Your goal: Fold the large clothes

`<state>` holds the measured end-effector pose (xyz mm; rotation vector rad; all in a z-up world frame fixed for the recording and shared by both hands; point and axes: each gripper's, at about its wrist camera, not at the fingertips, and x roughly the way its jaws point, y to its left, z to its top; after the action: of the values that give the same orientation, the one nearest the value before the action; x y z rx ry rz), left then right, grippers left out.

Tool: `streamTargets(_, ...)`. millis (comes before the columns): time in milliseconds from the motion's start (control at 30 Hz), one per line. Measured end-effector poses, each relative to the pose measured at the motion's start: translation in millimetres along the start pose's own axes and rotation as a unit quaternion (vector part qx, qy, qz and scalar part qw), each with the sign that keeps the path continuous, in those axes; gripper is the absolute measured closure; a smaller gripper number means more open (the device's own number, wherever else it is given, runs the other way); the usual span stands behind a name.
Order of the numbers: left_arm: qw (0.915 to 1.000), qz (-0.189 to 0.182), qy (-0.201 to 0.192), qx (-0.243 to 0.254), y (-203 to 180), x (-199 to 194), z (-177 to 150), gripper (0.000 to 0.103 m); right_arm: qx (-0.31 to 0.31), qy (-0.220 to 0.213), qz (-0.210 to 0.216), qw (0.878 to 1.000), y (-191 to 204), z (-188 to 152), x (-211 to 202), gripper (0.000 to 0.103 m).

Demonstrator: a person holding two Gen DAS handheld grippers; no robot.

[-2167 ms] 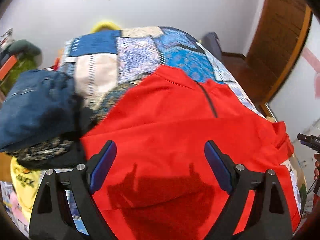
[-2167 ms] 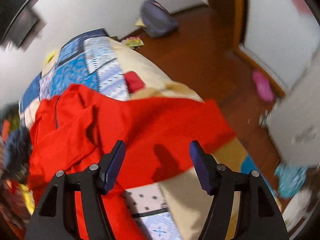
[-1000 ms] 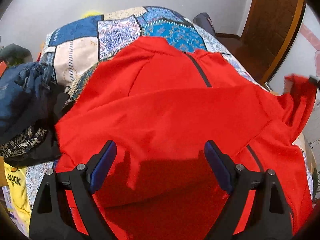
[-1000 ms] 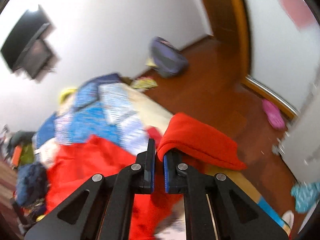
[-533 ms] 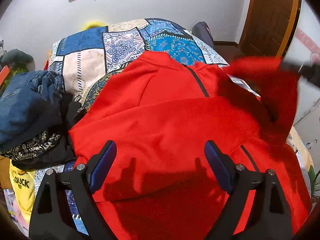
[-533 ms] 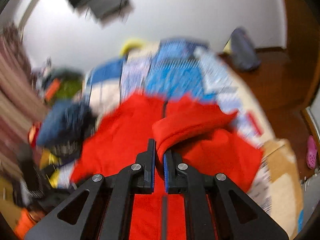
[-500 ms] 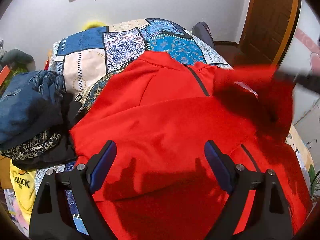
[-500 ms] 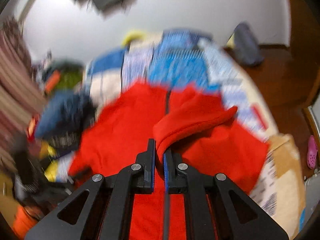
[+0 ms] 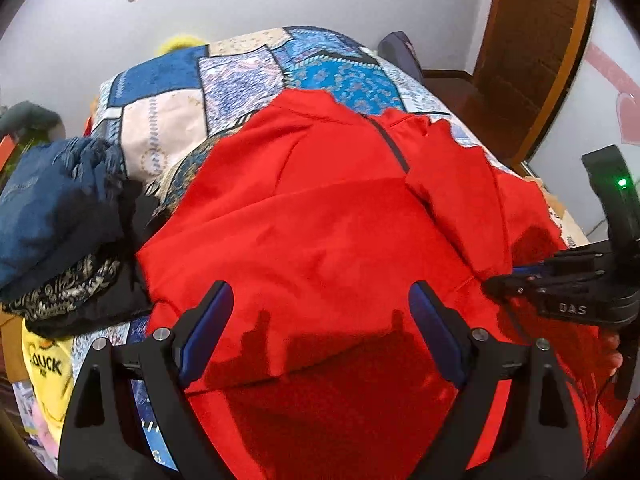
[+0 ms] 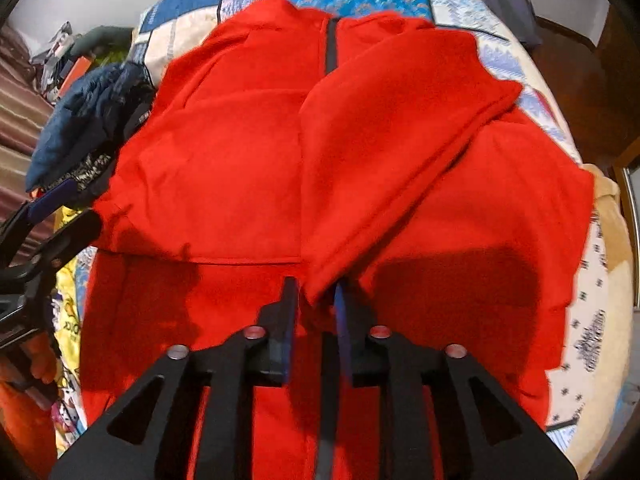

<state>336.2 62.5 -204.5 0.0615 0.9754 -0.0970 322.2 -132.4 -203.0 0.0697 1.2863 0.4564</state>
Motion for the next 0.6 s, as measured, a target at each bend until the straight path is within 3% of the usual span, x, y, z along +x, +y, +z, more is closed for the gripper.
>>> streamTargets(100, 0.9998, -0.012, -0.004, 0.016, -14.5, 0.4, 12.1, 0.013, -0.005, -0.033, -0.016, 0.999, -10.2, -8.1, -25.4, 0.075)
streamTargets(167, 0.9992, -0.025, -0.006, 0.03, -29.4, 2.0, 25.0, 0.013, -0.005, -0.061, -0.033, 0.998, -21.0, -12.0, -46.0, 0.066)
streamTargets(333, 0.9971, -0.044, -0.008, 0.061, -65.3, 13.3, 55.0, 0.013, 0.021, -0.117, -0.086, 0.989, -53.6, -11.7, -72.5, 0.063)
streamTargets(600, 0.9914, -0.085, 0.031, 0.094, -129.1, 63.8, 93.6, 0.013, 0.087, -0.115, -0.111, 0.983, -105.6, -8.7, -63.4, 0.063)
